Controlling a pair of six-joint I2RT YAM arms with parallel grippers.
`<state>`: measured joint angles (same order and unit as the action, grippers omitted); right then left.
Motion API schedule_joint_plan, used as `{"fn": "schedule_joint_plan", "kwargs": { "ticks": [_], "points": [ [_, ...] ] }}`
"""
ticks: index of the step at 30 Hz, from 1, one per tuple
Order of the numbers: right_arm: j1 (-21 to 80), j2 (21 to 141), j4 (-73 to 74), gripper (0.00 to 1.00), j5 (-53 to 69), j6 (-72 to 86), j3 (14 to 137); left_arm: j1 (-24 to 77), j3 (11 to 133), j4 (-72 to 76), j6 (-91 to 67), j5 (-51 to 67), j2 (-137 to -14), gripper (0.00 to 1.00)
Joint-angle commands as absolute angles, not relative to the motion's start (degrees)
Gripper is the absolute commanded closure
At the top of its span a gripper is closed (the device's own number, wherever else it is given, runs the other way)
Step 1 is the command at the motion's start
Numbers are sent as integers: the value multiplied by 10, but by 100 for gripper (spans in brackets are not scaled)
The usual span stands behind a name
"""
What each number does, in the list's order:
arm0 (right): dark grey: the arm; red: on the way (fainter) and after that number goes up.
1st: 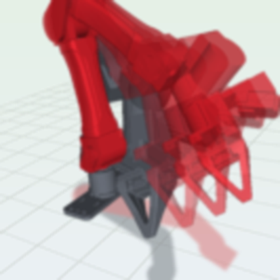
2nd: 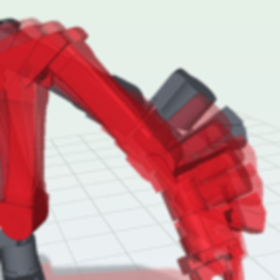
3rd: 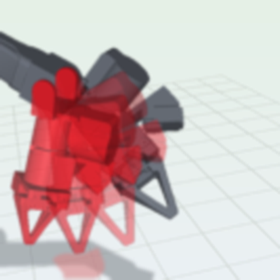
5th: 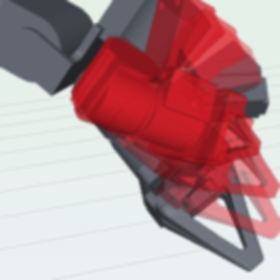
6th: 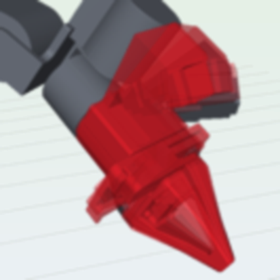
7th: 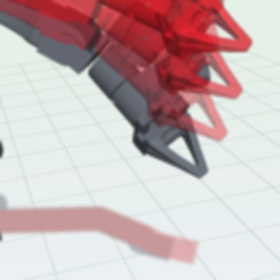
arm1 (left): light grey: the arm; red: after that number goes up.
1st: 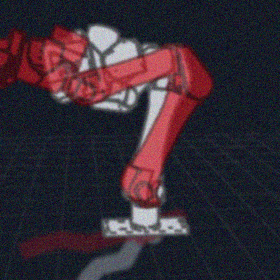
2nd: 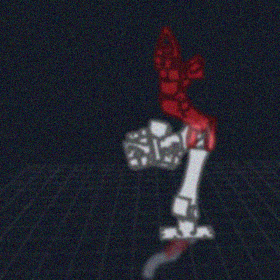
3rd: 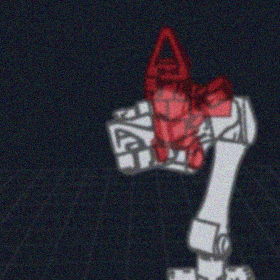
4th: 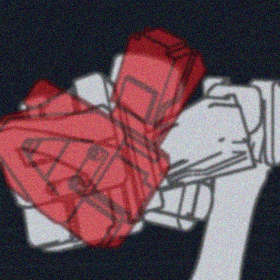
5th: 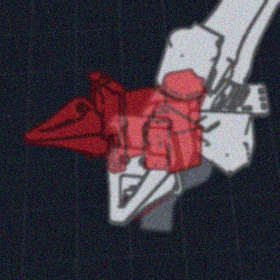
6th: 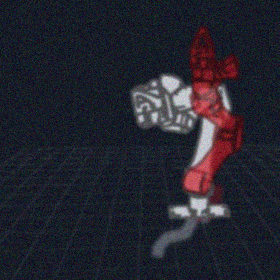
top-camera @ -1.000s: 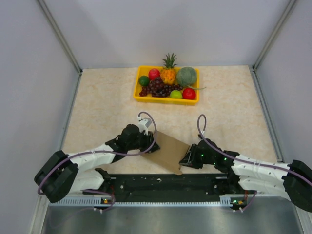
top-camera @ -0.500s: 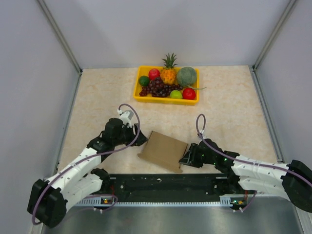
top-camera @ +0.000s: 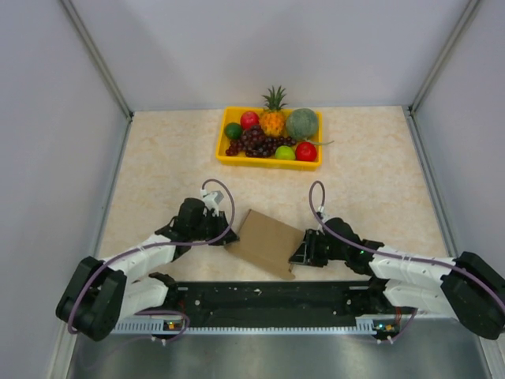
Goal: Fold the paper box
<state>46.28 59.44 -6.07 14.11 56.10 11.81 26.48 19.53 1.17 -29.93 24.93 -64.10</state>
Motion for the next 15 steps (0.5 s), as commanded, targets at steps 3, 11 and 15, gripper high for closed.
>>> {"fn": "schedule_joint_plan", "kwargs": {
  "ticks": [3,11,15],
  "points": [
    [448,656,-29,66,95,486,151,293,171,36,-306,212,-651,92],
    [448,651,57,60,75,440,211,300,160,7,-336,232,-582,70],
    [448,613,61,54,108,452,218,299,202,-59,-326,210,-530,55]
  ]
}}
